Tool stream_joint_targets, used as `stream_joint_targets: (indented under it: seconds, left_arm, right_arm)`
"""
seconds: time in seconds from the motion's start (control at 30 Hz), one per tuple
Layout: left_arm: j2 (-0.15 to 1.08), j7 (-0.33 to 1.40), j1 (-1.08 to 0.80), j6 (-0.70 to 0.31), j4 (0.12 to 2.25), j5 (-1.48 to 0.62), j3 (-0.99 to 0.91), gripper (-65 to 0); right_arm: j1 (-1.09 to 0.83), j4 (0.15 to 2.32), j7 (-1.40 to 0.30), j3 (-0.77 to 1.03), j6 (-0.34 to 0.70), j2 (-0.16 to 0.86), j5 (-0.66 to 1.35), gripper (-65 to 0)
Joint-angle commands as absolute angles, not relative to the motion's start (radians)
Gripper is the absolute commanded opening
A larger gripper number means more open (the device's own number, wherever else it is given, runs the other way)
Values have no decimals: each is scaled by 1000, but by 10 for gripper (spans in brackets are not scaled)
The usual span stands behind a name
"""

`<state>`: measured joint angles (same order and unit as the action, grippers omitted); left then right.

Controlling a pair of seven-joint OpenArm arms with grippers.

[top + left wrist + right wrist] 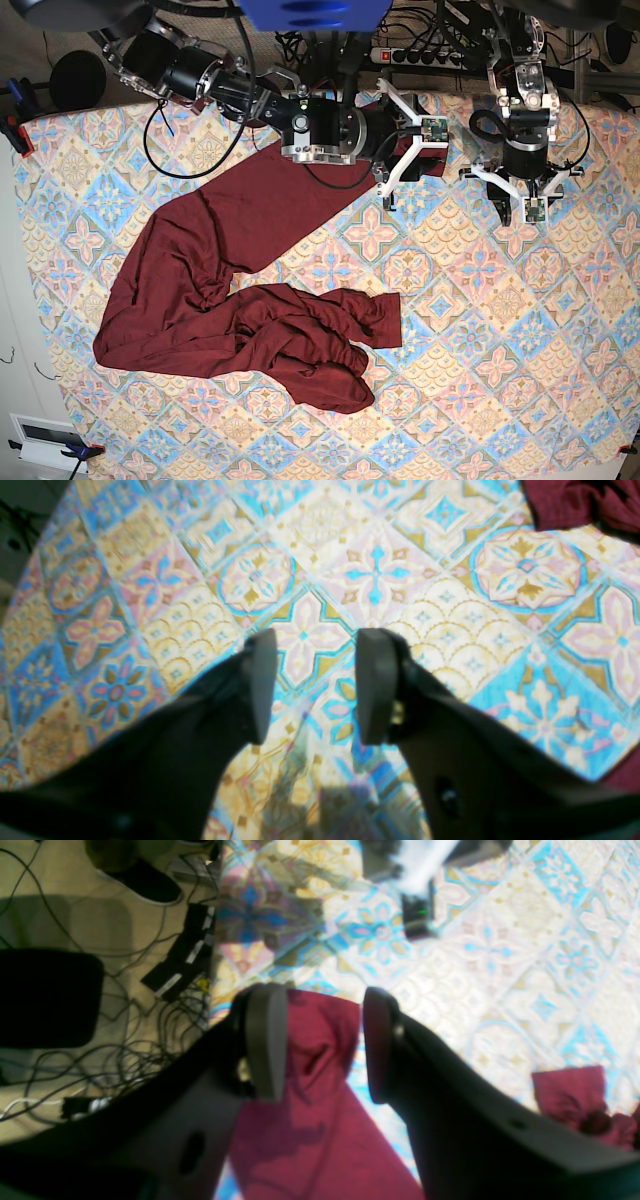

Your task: Layout the t-shirt on the table in an organized manner, then fold the t-shirt properly

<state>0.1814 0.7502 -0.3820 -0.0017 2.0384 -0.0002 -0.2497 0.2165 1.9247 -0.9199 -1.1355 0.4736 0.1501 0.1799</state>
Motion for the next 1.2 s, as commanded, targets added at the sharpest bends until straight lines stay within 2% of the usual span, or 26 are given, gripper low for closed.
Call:
stream_joint_targets:
  seconds: [0.0,0.13,0.27,0.37,0.67,1.03,1.17]
  left_arm:
    - [186,742,-351,4,2055,1,-251,-373]
    - [183,800,-268,4,2054,1,-243,-363]
    - [188,835,-189,2,2028,2,-173,-361]
    - [185,905,-125,2,1982,1,-108,-361]
    - [145,967,65,2,1744,-1,-24,-322]
    - [119,961,357,1,1307,-209,-22,-322]
    - [117,906,423,1,1181,-252,-22,-322]
  right_arm:
    - [234,1943,-898,-1122,469,143,180,-409]
    - [222,1943,-897,-1012,467,174,180,-410]
    - [180,1942,-863,-871,467,182,180,-410]
    - [165,1942,-832,-809,467,225,180,-410]
    - [150,1940,-812,-768,467,312,180,-410]
    - [87,1943,-802,-700,467,318,180,-410]
    - [81,1945,-800,-700,467,318,180,-410]
